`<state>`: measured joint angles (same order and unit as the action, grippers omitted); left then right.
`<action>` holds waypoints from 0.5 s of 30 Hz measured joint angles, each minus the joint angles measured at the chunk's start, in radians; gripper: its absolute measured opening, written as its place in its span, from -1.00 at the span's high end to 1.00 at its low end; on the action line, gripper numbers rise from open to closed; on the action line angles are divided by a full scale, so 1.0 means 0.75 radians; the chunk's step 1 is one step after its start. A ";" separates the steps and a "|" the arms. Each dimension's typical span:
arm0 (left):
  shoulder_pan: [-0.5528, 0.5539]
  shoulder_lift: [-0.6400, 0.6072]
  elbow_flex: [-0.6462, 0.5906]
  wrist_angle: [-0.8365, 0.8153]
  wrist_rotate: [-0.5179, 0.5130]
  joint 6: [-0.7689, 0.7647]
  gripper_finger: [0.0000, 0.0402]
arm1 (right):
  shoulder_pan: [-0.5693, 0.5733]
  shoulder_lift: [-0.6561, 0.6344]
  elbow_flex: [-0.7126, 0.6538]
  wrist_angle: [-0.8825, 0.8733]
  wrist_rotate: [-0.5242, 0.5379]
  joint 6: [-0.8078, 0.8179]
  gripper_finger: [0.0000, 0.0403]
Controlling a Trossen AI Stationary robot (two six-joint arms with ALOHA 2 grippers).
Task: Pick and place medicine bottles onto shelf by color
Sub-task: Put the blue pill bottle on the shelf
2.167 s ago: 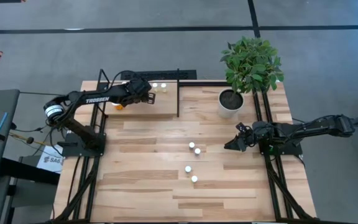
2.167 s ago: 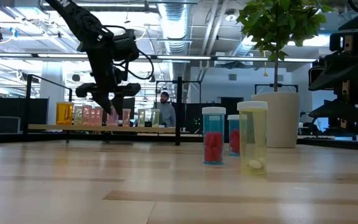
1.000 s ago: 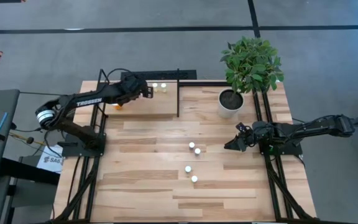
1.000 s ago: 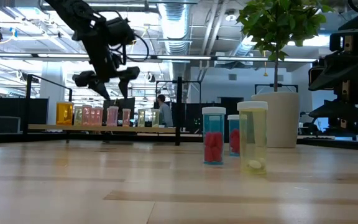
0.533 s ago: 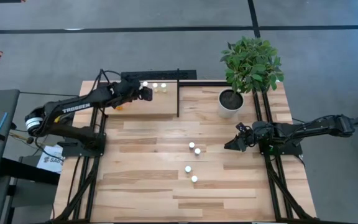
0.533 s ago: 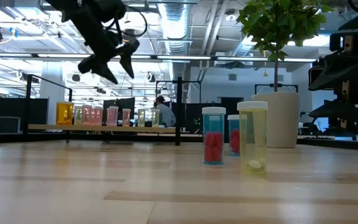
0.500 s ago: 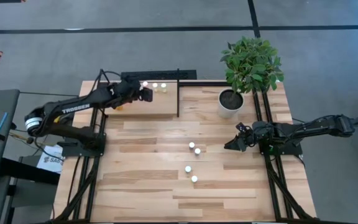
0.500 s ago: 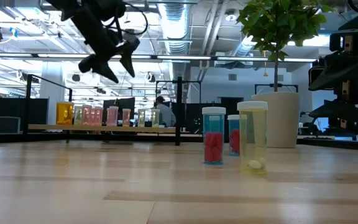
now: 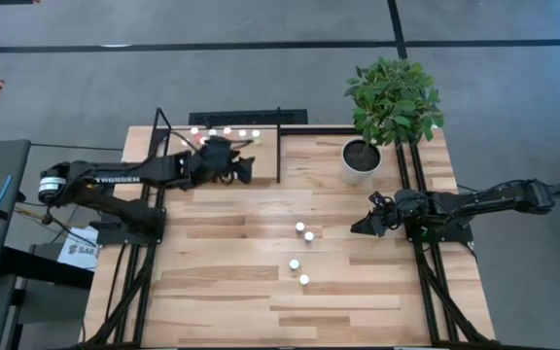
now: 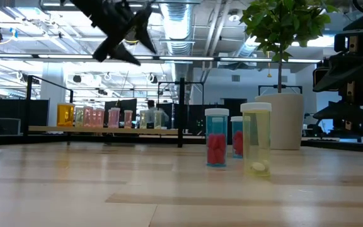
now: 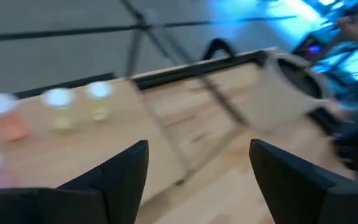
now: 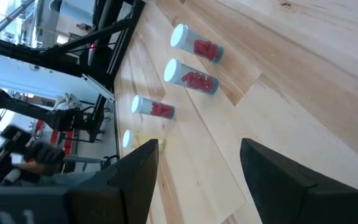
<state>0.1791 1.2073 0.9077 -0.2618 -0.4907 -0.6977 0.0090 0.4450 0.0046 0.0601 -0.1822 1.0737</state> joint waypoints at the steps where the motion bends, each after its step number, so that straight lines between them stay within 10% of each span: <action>1: -0.041 0.011 0.001 0.038 -0.018 0.000 -0.32 | -0.001 0.000 0.000 0.000 -0.001 0.000 -0.24; 15: -0.539 0.380 0.233 0.135 -0.205 -0.035 -0.32 | 0.000 -0.001 0.000 0.000 0.000 0.000 -0.24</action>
<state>-0.2249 1.4925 1.0828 -0.1608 -0.6441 -0.7238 0.0089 0.4446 0.0047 0.0601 -0.1825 1.0737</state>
